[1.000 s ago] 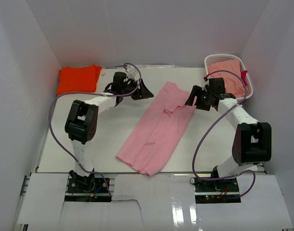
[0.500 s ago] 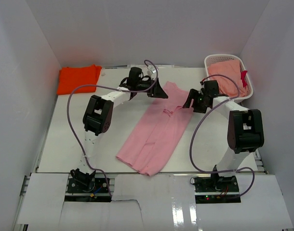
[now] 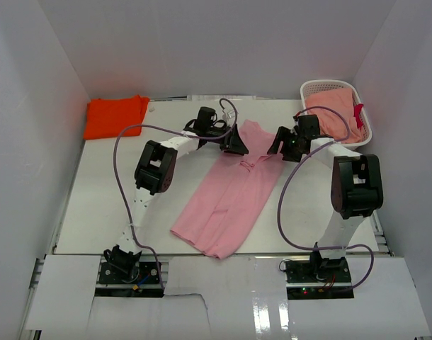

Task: Fold and stack the t-shirts
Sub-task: Rotate the tshirt 90 degrees

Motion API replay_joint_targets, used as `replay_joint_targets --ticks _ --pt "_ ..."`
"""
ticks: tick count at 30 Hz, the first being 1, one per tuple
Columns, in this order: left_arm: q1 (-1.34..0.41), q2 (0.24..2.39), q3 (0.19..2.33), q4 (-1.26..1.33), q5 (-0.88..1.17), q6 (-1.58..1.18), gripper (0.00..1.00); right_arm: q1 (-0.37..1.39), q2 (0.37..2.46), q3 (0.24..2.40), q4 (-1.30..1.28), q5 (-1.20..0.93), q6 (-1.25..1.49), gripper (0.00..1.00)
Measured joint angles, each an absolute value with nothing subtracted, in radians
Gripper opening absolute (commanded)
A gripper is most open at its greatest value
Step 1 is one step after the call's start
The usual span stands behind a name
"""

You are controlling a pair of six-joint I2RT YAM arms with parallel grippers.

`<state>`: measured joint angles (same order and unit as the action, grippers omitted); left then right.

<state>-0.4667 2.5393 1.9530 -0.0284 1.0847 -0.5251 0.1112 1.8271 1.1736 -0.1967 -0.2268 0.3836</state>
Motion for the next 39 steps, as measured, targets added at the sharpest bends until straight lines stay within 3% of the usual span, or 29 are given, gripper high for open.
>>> replay_joint_targets --ticks 27,39 --pt "-0.467 2.548 2.022 -0.236 0.902 -0.38 0.66 0.11 1.933 1.243 -0.175 -0.217 0.385 0.77" --pt "-0.454 2.526 1.964 -0.178 0.861 -0.415 0.67 0.11 2.067 1.419 -0.178 -0.267 0.385 0.77"
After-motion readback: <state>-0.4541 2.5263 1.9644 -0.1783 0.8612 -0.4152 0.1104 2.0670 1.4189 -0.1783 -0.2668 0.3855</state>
